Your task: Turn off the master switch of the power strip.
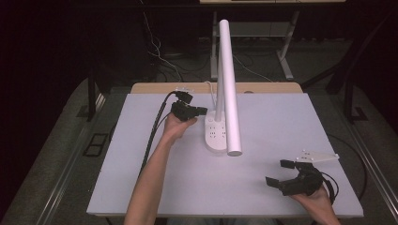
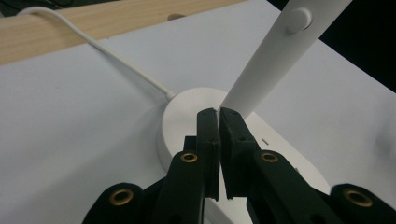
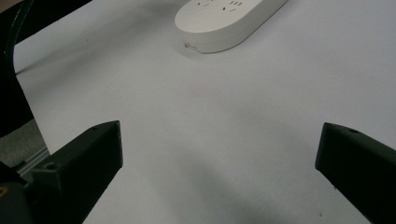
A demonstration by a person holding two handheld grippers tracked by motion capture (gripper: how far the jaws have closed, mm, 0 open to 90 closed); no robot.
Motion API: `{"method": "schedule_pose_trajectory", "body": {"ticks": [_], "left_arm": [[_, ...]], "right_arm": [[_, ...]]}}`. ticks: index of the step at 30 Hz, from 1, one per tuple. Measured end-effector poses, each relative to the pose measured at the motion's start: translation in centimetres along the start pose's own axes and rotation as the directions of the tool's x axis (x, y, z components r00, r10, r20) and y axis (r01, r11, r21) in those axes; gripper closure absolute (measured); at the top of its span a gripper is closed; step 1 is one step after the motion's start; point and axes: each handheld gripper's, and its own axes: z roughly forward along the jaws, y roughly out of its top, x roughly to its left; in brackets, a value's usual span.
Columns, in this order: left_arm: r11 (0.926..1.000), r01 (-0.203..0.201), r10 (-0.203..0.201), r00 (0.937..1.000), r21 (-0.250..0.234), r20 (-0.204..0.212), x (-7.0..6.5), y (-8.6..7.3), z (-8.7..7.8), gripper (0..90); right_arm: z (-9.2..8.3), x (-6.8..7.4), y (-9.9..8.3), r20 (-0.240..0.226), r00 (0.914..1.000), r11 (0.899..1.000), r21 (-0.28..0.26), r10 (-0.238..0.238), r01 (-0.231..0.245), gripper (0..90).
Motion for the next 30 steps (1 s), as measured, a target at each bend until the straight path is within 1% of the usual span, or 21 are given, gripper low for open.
{"method": "schedule_pose_trajectory", "body": {"ticks": [2,3,7,8,10,13,14,15,17,19,21,22,24,25,26,28,29,30], "left_arm": [[1.0000,-0.001,0.001,1.0000,-0.006,0.008,0.0,0.2,-0.6,86.1],[0.9998,0.006,-0.006,1.0000,-0.017,0.008,-0.1,0.2,-0.7,85.7],[0.9997,-0.013,0.013,0.9998,-0.021,0.013,-0.3,0.4,-1.6,83.3],[0.9996,-0.017,0.018,0.9997,-0.024,0.014,-0.3,0.5,-1.8,81.9],[0.9994,-0.011,0.012,0.9998,-0.032,0.017,-0.4,0.6,-2.2,77.7],[0.9986,-0.005,0.006,0.9997,-0.052,0.023,-0.6,0.7,-3.0,66.1],[0.9982,0.003,-0.001,0.9998,-0.061,0.019,-0.6,0.7,-3.3,59.6],[0.9981,0.000,0.001,0.9998,-0.061,0.019,-0.7,0.7,-3.5,52.8],[0.9976,0.000,0.002,0.9997,-0.070,0.022,-0.7,0.7,-4.1,42.1],[0.9970,-0.005,0.008,0.9993,-0.078,0.037,-0.5,0.5,-4.9,29.2],[0.9964,0.005,-0.001,0.9991,-0.084,0.042,-0.5,0.3,-5.6,17.6],[0.9965,0.006,-0.002,0.9990,-0.083,0.044,-0.4,0.1,-6.1,14.4],[0.9973,-0.003,0.005,0.9995,-0.074,0.033,-0.4,-0.2,-6.7,8.7],[0.9977,0.002,0.000,0.9994,-0.068,0.033,-0.4,-0.3,-7.0,3.5],[0.9979,0.005,-0.003,0.9994,-0.065,0.034,-0.3,-0.5,-7.3,0.5],[0.9963,0.018,-0.015,0.9993,-0.084,0.033,-0.3,-1.0,-8.2,0.0],[0.9958,0.021,-0.018,0.9994,-0.089,0.030,-0.2,-1.2,-8.5,0.0],[0.9956,0.021,-0.019,0.9996,-0.091,0.023,-0.2,-1.4,-8.9,0.0]], "right_arm": [[0.0,0.0,0.0,0.000,1.0000,1.000,0.000,0.001,-0.001,0.0],[0.0,0.0,0.0,0.000,1.0000,1.000,0.000,0.001,-0.001,0.0],[0.0,0.0,0.0,0.000,1.0000,1.000,0.001,0.001,-0.001,0.0],[0.0,0.0,0.0,0.000,1.0000,1.000,0.002,0.001,-0.001,0.0],[0.0,0.0,0.0,0.001,1.0000,1.000,0.001,0.001,-0.001,0.0],[0.0,0.0,0.0,0.001,1.0000,1.000,0.001,0.001,-0.001,0.0],[0.0,0.0,0.0,0.001,1.0000,1.000,0.001,0.001,-0.001,0.0],[0.0,0.0,0.0,0.000,1.0000,1.000,0.001,0.000,0.000,0.0],[0.0,0.0,0.0,0.001,1.0000,1.000,0.000,0.002,-0.002,0.0],[0.0,0.0,0.0,0.001,1.0000,1.000,0.002,0.001,-0.001,0.0],[0.0,0.0,0.0,0.001,1.0000,1.000,0.001,0.000,0.000,0.0],[0.0,0.0,0.0,0.000,1.0000,1.000,0.001,0.000,0.000,0.0],[0.0,0.1,0.0,-0.001,1.0000,1.000,0.006,0.006,-0.006,0.0],[0.0,0.1,0.0,-0.002,1.0000,1.000,0.005,0.006,-0.006,0.0],[0.0,0.1,0.0,-0.002,1.0000,1.000,0.005,0.007,-0.007,0.0],[0.1,0.1,0.0,-0.001,1.0000,1.000,0.007,0.005,-0.005,0.0],[0.2,0.1,0.0,0.002,1.0000,1.000,0.001,-0.005,0.005,0.0],[0.2,0.1,0.0,0.002,1.0000,1.000,0.002,-0.005,0.005,0.0]]}}
